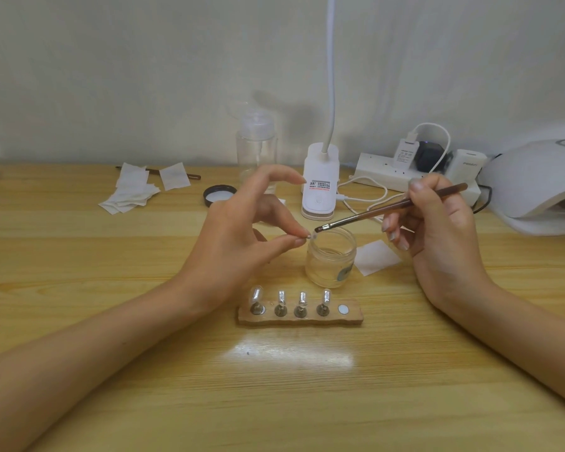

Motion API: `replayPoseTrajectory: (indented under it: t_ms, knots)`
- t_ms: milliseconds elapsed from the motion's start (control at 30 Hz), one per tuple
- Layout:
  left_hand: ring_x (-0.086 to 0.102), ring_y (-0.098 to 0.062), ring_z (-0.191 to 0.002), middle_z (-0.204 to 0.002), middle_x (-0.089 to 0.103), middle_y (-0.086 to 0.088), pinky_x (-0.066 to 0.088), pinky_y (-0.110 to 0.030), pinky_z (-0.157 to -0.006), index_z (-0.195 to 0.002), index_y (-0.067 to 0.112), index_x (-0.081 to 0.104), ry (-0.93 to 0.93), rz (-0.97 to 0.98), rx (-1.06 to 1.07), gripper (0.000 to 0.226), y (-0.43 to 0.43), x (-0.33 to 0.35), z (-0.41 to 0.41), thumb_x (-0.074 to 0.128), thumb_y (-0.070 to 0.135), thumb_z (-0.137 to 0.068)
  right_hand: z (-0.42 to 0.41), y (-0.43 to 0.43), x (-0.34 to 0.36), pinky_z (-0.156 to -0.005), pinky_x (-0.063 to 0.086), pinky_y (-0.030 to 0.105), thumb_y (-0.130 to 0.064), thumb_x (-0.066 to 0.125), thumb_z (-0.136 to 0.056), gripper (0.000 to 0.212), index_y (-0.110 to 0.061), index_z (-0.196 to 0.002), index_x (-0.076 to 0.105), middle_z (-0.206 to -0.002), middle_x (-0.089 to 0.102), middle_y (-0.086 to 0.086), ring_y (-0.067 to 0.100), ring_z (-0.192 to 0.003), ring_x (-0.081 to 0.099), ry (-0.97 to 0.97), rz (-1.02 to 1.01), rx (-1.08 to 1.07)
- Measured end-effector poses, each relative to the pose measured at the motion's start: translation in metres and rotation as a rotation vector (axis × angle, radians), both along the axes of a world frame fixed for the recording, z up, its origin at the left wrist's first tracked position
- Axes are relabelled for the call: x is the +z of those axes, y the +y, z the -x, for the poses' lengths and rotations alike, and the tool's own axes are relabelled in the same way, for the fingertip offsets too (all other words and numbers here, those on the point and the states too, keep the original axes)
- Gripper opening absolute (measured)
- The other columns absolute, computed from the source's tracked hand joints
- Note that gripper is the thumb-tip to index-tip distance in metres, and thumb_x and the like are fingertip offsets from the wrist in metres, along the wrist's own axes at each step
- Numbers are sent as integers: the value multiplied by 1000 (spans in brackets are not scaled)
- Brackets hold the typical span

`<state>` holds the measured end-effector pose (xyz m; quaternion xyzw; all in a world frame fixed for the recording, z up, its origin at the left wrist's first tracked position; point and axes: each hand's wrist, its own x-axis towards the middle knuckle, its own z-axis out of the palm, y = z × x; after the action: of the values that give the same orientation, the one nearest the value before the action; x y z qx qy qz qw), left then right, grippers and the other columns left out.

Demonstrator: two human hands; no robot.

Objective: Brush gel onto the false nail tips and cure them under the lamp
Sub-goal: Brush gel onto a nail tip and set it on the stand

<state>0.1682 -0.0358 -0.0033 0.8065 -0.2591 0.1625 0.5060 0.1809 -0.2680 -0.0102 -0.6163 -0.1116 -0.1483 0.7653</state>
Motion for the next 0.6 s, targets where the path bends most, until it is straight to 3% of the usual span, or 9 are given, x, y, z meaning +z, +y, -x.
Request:
replayPoseTrajectory:
  t_ms: [267, 400, 600]
  knots:
    - [72, -3, -89, -80, 76, 12, 50, -13, -58, -125, 25, 53, 107, 51, -1, 57, -1, -1, 1, 83, 7, -80, 0, -1, -1, -45, 39, 21, -20, 49, -103, 27, -22, -76, 47, -57, 61, 3, 15, -51, 55, 5, 23, -29]
    - [72, -4, -91, -80, 76, 9, 49, -12, -66, -123, 28, 54, 181, 88, -12, 55, 0, -1, 1, 83, 8, -80, 0, 1, -1, -45, 39, 19, -24, 50, -99, 21, -20, -79, 44, -57, 62, 3, 15, -50, 56, -59, 15, 35]
    - [73, -7, -90, -81, 77, 4, 50, -16, -57, -121, 30, 55, 265, 141, -37, 53, 0, -1, 1, 82, 9, -81, 0, -1, -2, -45, 40, 20, -19, 48, -103, 25, -22, -78, 46, -56, 61, 2, 14, -50, 55, -25, 12, -18]
